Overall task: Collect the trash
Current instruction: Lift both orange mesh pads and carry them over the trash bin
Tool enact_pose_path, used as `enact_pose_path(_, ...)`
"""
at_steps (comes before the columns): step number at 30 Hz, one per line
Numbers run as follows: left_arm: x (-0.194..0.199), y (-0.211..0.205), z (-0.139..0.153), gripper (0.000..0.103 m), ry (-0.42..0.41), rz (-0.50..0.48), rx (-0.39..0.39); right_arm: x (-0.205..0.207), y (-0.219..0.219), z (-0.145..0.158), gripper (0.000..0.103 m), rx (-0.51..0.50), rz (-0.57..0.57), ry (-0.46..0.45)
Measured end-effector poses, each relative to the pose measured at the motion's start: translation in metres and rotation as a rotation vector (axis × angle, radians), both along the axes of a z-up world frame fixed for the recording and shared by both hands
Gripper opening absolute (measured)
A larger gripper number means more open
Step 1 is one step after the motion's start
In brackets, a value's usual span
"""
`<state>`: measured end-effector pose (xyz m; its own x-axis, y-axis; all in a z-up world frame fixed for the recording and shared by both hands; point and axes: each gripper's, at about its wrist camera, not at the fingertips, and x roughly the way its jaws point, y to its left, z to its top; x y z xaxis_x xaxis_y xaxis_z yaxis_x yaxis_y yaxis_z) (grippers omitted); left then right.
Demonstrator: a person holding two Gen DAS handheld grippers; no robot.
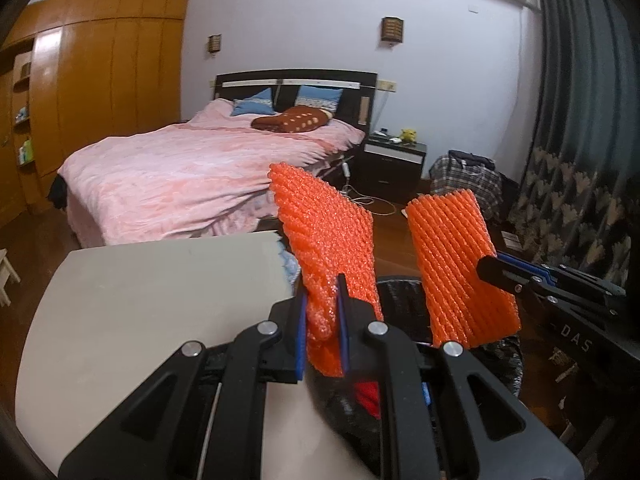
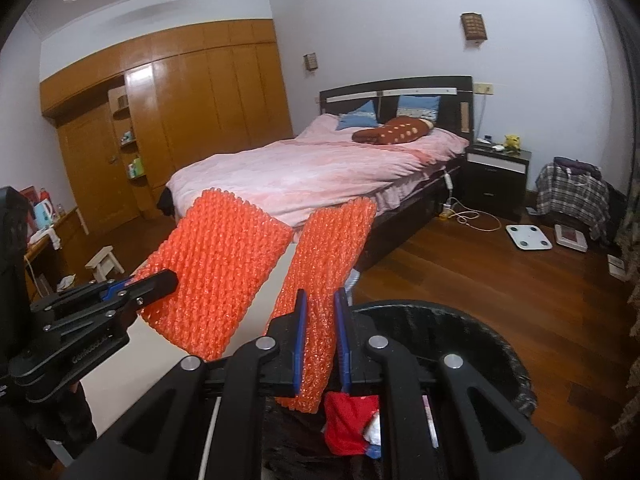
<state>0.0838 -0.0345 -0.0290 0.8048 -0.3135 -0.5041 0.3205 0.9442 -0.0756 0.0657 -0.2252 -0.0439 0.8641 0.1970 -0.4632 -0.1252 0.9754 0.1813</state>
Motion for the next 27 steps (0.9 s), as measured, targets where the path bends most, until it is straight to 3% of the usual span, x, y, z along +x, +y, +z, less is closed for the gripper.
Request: enact_pose_path(27, 0.010, -0.092, -0.026, 0.012, 0.016, -0.179, 0.026, -0.012, -0.074, -0.021, 0.014, -0.022, -0.160, 0.046)
